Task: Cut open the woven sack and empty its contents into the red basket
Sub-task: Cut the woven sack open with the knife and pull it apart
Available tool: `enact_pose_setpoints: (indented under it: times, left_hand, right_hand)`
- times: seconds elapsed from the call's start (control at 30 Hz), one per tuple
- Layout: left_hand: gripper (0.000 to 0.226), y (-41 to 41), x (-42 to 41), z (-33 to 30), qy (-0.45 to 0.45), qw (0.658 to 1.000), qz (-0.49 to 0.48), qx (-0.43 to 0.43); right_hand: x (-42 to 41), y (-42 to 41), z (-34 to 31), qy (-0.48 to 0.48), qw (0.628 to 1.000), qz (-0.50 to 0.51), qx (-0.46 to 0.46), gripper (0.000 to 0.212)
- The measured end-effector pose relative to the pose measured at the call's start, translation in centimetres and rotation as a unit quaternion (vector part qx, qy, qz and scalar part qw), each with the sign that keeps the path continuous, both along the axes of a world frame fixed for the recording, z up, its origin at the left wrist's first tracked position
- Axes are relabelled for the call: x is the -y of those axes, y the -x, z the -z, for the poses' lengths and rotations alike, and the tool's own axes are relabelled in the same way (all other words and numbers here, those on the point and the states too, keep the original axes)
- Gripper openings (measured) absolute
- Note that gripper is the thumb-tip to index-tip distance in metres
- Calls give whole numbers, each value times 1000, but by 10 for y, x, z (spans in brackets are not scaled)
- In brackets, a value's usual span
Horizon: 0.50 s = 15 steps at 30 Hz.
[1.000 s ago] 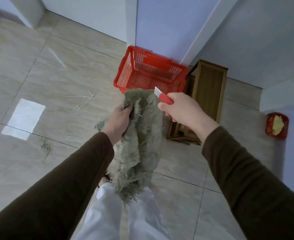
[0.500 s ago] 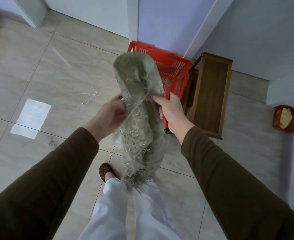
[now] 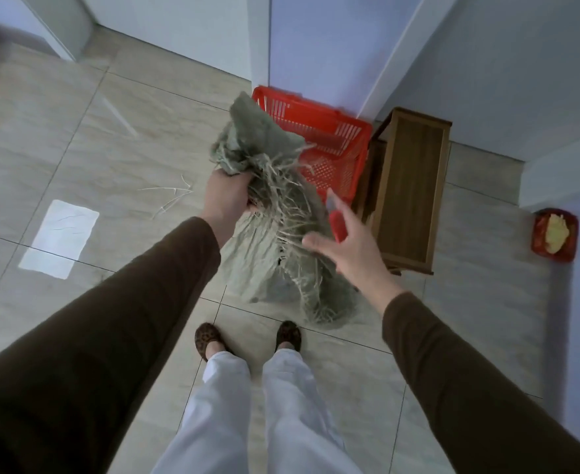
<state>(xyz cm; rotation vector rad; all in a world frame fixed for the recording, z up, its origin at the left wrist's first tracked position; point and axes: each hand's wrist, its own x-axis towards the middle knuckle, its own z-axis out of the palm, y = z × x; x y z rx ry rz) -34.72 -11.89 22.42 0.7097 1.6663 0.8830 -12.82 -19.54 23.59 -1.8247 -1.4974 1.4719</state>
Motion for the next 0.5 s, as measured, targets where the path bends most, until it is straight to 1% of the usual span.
enact_pose_setpoints:
  times: [0.03, 0.07, 0.1, 0.13, 0.17, 0.2, 0.23, 0.3, 0.33, 0.37, 0.4, 0.43, 0.47, 0.5]
  left_hand:
    - [13, -1, -3, -4, -1, 999, -20, 29]
    - [12, -3, -5, -8, 0, 998, -30, 54]
    - [12, -4, -8, -13, 2, 997, -34, 71]
    - [13, -4, -10, -18, 2, 996, -33, 84]
    - [14, -5, -11, -23, 1, 995, -34, 94]
    - [15, -5, -12, -28, 2, 993, -37, 110]
    - [16, -6, -13, -34, 4, 991, -39, 125]
    - [20, -9, -8, -51, 4, 987, -22, 158]
    - [19, -10, -5, -60, -3, 983, 10, 183]
    - [16, -11, -2, -71, -8, 977, 62, 206]
    - [12, -12, 2, -82, -8, 970, 130, 204]
    - [12, -14, 5, -92, 0, 965, 213, 154]
    - [14, -18, 5, -104, 17, 950, 307, 61]
    - [12, -25, 6, -114, 42, 911, 404, -69]
  right_hand:
    - [15, -1, 7, 15, 999, -27, 45, 123]
    - [26, 1, 11, 23, 996, -28, 79, 123]
    - [31, 4, 14, 25, 995, 0, 92, 115]
    - [29, 7, 15, 20, 995, 46, 82, 92]
    - [23, 8, 13, 4, 994, 95, 53, 55]
    - [14, 9, 5, -2, 990, 145, 2, 24]
    - [0, 10, -5, -9, 982, 182, -52, 17]
    - [-31, 12, -38, -19, 968, 214, -131, 17]
    - [-46, 14, -58, -31, 966, 208, -152, 16]
    - [-61, 16, -78, -44, 966, 197, -164, 15]
    - [-74, 18, -95, -51, 967, 183, -171, 13]
    - [-85, 20, -112, -52, 969, 167, -177, 10]
    - [-93, 22, -128, -48, 970, 152, -183, 8]
    - [-100, 23, -143, -44, 970, 140, -195, 9]
